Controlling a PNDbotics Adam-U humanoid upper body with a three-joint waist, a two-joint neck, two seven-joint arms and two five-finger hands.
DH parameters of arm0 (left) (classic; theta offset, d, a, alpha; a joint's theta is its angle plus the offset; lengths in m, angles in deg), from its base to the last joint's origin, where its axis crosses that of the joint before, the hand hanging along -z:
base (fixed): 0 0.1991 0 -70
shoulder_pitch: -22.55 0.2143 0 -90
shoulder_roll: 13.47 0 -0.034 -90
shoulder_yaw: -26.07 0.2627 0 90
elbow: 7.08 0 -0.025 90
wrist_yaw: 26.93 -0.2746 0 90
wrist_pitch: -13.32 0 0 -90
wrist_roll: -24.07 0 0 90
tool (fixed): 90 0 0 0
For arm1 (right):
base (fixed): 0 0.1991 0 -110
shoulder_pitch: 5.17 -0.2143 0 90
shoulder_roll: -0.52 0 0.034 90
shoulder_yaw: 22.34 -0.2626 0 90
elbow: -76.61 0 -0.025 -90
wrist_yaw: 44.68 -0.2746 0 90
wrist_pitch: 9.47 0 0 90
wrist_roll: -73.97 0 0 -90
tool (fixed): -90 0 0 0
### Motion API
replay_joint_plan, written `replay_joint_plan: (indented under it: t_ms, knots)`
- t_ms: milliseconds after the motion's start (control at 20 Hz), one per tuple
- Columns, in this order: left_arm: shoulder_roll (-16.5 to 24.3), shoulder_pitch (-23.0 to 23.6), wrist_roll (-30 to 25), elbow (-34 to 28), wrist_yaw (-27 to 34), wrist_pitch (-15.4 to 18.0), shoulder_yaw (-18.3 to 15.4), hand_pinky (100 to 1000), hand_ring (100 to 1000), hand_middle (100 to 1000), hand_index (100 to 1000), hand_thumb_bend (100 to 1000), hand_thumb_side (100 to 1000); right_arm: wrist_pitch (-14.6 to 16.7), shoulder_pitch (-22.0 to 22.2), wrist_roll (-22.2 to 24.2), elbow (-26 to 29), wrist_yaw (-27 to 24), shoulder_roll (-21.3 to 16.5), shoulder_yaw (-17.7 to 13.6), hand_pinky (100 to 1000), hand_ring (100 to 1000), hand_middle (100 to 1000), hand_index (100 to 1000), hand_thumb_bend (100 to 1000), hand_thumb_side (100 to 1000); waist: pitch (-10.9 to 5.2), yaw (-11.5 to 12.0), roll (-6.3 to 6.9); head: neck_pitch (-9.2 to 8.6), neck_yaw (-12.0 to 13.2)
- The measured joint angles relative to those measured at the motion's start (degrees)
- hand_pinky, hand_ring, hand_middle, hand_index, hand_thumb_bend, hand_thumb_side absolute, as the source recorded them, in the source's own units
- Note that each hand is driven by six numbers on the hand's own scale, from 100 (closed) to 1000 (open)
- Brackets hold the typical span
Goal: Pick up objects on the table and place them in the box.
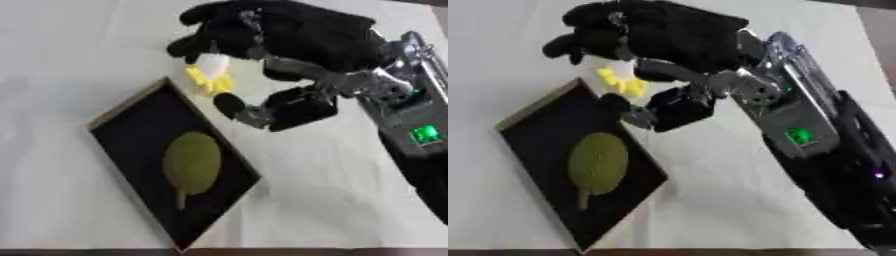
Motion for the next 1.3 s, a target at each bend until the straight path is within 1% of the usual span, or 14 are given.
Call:
replay_joint_plan:
  t_ms: [150,200,350,550,700,1050,1300]
  knots:
    - [0.0,0.0,0.0,0.0,0.0,0.0,0.0,783,693,585,787,100,657,-1.9,-1.1,0.1,-0.4,-2.4,-1.8,-2.3,937,997,767,971,100,100,0.0,0.2,-0.03,-0.01,0.0]
    - [0.0,0.0,0.0,0.0,0.1,0.0,0.0,783,693,584,787,100,658,-2.3,-1.6,0.4,-1.3,-3.1,-2.4,-2.9,940,1000,792,973,100,100,0.0,0.3,-0.07,-0.03,0.0]
    - [0.0,0.0,-0.2,0.0,0.1,-0.2,0.1,784,693,584,787,100,661,-2.3,-3.4,0.9,-6.8,-3.6,-3.6,-4.2,948,1000,827,982,100,100,0.0,0.6,-0.35,-0.08,0.0]
    - [-0.1,0.0,-0.4,0.0,0.3,-0.4,0.3,784,692,583,786,100,666,0.5,-5.2,0.0,-16.1,-1.6,-3.8,-4.9,953,1000,851,989,100,100,0.39,0.9,-0.52,-0.54,-0.1]
    - [-0.3,0.0,-0.6,0.0,0.4,-0.6,0.3,784,692,582,786,100,670,2.8,-6.1,-1.0,-21.8,0.8,-3.7,-5.1,954,1000,851,985,100,100,0.74,1.3,-0.85,-0.6,-0.3]
    - [-0.5,0.0,-0.9,0.0,0.9,-0.9,0.4,784,692,582,786,100,671,7.3,-8.0,-3.0,-30.9,5.8,-2.9,-4.9,960,1000,872,988,100,100,1.23,2.1,-1.51,-1.06,-0.6]
    - [-0.5,-0.7,-1.2,0.0,1.2,-0.9,0.7,785,692,581,786,100,671,10.9,-9.2,-3.4,-36.5,8.8,-2.2,-4.8,961,1000,875,990,100,100,1.74,3.1,-2.09,-1.27,-1.3]
